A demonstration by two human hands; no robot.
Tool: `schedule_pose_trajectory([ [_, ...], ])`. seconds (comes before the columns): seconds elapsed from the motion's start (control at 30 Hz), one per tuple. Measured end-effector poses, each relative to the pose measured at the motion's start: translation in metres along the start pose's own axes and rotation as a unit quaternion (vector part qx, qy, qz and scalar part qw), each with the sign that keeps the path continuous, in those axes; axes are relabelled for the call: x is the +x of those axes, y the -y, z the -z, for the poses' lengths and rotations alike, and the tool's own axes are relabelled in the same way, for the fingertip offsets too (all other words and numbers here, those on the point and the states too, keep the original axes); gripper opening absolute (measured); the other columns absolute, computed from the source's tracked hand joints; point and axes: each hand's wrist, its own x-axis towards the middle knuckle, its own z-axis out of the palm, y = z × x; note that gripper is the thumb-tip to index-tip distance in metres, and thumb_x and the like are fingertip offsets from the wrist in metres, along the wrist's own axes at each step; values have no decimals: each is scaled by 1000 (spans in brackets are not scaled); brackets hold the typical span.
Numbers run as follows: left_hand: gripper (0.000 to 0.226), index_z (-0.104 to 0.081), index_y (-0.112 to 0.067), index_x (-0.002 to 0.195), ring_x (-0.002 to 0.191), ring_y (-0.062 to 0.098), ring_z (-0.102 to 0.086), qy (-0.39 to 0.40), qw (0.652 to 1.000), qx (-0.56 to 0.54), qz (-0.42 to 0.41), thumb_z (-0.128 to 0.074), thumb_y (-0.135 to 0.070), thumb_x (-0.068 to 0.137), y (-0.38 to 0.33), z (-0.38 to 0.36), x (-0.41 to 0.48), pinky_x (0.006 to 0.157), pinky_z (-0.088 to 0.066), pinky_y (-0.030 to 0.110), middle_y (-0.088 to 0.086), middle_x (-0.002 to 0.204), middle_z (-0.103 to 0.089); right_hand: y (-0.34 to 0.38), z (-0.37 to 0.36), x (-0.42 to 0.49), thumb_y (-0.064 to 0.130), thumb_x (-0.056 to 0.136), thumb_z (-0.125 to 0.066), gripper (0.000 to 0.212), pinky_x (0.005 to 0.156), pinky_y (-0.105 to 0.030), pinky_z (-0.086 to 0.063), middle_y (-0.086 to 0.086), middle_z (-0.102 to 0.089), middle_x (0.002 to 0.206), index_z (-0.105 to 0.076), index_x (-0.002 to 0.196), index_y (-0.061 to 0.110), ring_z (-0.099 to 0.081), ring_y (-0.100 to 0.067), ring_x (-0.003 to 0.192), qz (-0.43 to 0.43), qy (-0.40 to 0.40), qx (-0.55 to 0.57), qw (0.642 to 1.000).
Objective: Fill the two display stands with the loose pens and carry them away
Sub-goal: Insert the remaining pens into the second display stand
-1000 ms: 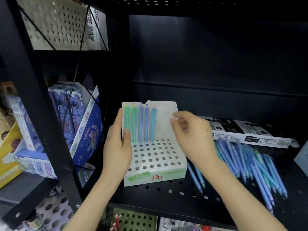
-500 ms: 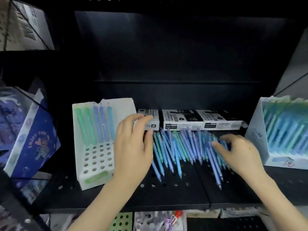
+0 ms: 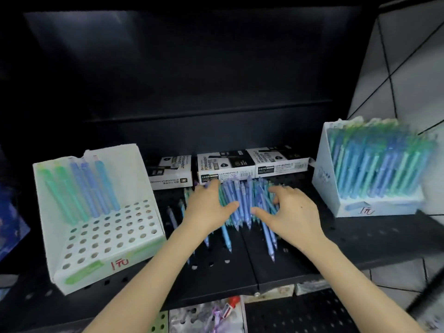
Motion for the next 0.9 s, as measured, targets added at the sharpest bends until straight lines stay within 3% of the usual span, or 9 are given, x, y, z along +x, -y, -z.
schedule_pose_trajectory([
  [0.2, 81, -21, -12, 145, 105, 16, -51, 14, 984, -167, 57, -70, -27, 82, -13, 1, 5, 76, -36, 22, 5, 143, -39, 8, 7, 1, 49, 81, -63, 58, 72, -27, -44, 4, -62, 92, -50, 130, 20, -58, -14, 88, -47, 47, 105, 992],
  [0.27, 75, -25, -9, 143, 79, 7, -47, 7, 976, -206, 73, -69, -22, 83, -15, -2, 6, 65, -37, 20, -1, 118, -53, 7, 9, 1, 45, 82, -64, 55, 75, -29, -46, 6, -60, 89, -52, 129, 19, -59, -15, 87, -74, 61, 132, 987],
  [0.33, 62, -34, -3, 136, 65, 3, -40, -5, 965, -247, 93, -66, -18, 85, -14, -6, 9, 55, -36, 19, -8, 84, -45, 6, 10, 1, 40, 83, -65, 49, 76, -30, -46, 8, -57, 83, -54, 126, 18, -59, -15, 86, -94, 68, 162, 980],
  [0.37, 56, -38, -1, 133, 63, 3, -40, -9, 959, -264, 101, -64, -17, 87, -14, -8, 10, 54, -37, 20, -8, 79, -42, 5, 11, 2, 38, 84, -65, 46, 76, -30, -46, 7, -58, 82, -56, 123, 18, -59, -15, 85, -103, 71, 174, 977],
  [0.47, 46, -39, -1, 135, 60, 1, -38, -20, 954, -284, 99, -54, -11, 93, -15, -10, 9, 43, -38, 8, -6, 88, -49, 5, 12, 2, 34, 87, -62, 21, 62, -28, -44, -1, -63, 77, -66, 100, 18, -60, -20, 74, -114, 63, 180, 975],
  [0.53, 45, -37, -1, 138, 59, 0, -35, -30, 952, -288, 96, -49, -10, 95, -14, -10, 10, 38, -33, 3, 0, 106, -54, 6, 11, 1, 33, 89, -60, 23, 48, -25, -34, 0, -52, 58, -63, 75, 15, -46, -17, 53, -109, 51, 165, 979],
  [0.67, 34, -44, -1, 130, 59, 6, -41, -41, 946, -305, 103, -43, -10, 97, -12, -8, 10, 49, -36, 15, -5, 76, -46, 3, 11, 5, 30, 89, -58, 31, 43, -22, -24, 2, -41, 49, -62, 68, 7, -34, -13, 44, -116, 47, 163, 979],
  [0.8, 36, -42, -3, 133, 60, 12, -41, -67, 927, -355, 99, -41, -10, 98, -5, -2, 10, 56, -37, 23, 2, 74, -48, -3, 18, 13, 28, 90, -59, 32, 51, -27, -33, -13, -52, 62, -66, 78, -1, -44, -21, 55, -139, 46, 216, 965],
  [0.9, 31, -45, 0, 127, 61, 13, -42, -71, 896, -429, 96, -40, -7, 98, 0, 9, 9, 57, -39, 26, 4, 75, -49, 3, 30, 21, 26, 90, -60, 30, 64, -35, -44, -25, -59, 75, -67, 81, -1, -53, -32, 67, -170, 46, 343, 923],
])
